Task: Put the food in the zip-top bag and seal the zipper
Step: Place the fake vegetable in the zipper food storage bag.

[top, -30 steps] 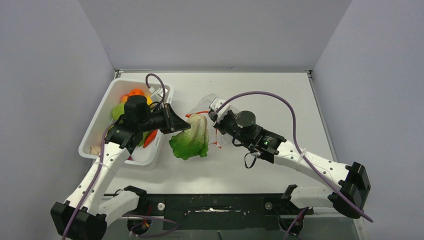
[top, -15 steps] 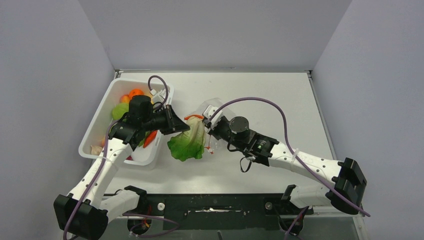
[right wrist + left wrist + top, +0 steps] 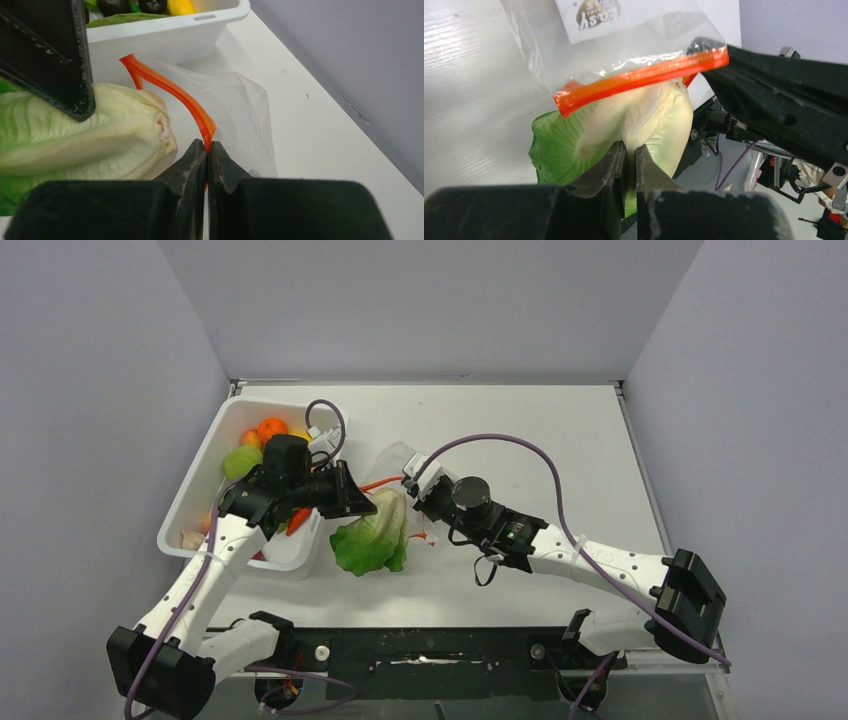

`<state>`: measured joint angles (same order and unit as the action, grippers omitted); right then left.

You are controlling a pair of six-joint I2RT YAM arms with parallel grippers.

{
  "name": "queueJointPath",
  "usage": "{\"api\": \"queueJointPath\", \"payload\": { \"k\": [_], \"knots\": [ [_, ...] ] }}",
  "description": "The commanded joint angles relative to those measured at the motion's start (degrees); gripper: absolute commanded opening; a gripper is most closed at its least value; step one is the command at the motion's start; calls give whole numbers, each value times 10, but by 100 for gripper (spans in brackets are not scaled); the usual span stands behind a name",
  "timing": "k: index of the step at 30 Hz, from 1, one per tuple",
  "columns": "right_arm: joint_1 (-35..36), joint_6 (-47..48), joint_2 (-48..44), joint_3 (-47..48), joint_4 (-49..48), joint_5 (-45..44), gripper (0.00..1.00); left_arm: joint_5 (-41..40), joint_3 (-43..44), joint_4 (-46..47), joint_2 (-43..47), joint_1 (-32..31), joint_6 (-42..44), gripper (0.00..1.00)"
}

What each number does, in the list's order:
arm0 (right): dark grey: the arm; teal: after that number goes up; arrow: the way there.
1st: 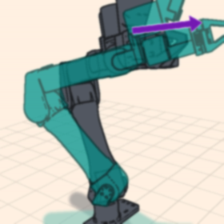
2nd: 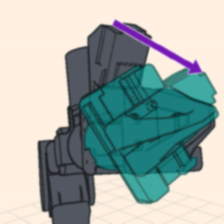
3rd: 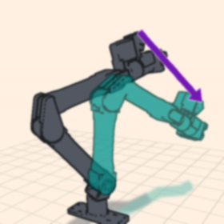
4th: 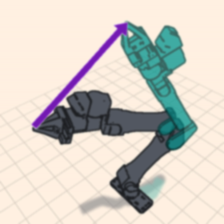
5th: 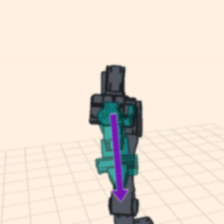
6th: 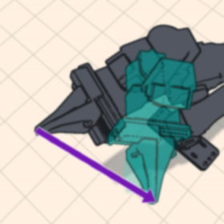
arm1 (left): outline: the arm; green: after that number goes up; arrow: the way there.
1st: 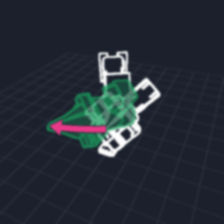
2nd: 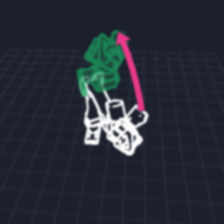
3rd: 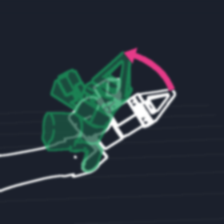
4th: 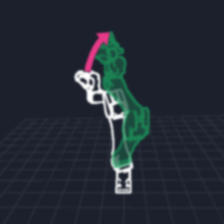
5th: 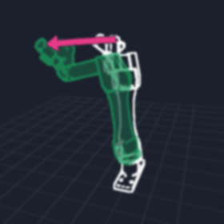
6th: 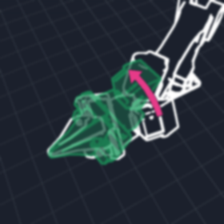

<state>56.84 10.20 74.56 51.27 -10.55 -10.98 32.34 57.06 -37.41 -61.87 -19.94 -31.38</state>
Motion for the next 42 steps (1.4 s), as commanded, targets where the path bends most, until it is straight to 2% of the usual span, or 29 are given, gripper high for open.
{"api": "queueJointPath", "payload": {
  "k": [1, 5, 14, 17, 20, 26, 30, 32, 36, 42],
  "knots": [
    [7, 12, -34, -24, -91, 42, 0, -11, 37, 30, -17, -2, -11, 0],
    [8, 12, -33, -23, -88, 41, 0, -15, 35, 45, -40, -2, -21, 0],
    [24, 29, 0, -43, -93, 110, 0, -53, 45, 79, -80, -1, -53, 0],
    [27, 24, 20, -41, -81, 96, 0, -63, 27, 135, -85, 0, -94, 0],
    [22, -12, 34, -40, -80, 45, 0, -38, -7, 202, -98, -2, -137, 0],
    [-2, -80, 45, -64, -91, 23, 0, -11, -39, 293, -155, -12, -169, 1],
    [-32, -136, 35, -87, -107, 26, 0, -12, -33, 319, -187, -15, -176, 23],
    [-56, -161, 37, -100, -116, 40, 0, -25, -43, 354, -190, -17, -194, 27],
    [-75, -164, 54, -108, -119, 45, 0, -19, -61, 422, -206, -28, -220, 47],
    [-102, -181, 62, -113, -137, 75, 0, -95, -18, 316, -212, -29, -144, 50]
  ]
}}
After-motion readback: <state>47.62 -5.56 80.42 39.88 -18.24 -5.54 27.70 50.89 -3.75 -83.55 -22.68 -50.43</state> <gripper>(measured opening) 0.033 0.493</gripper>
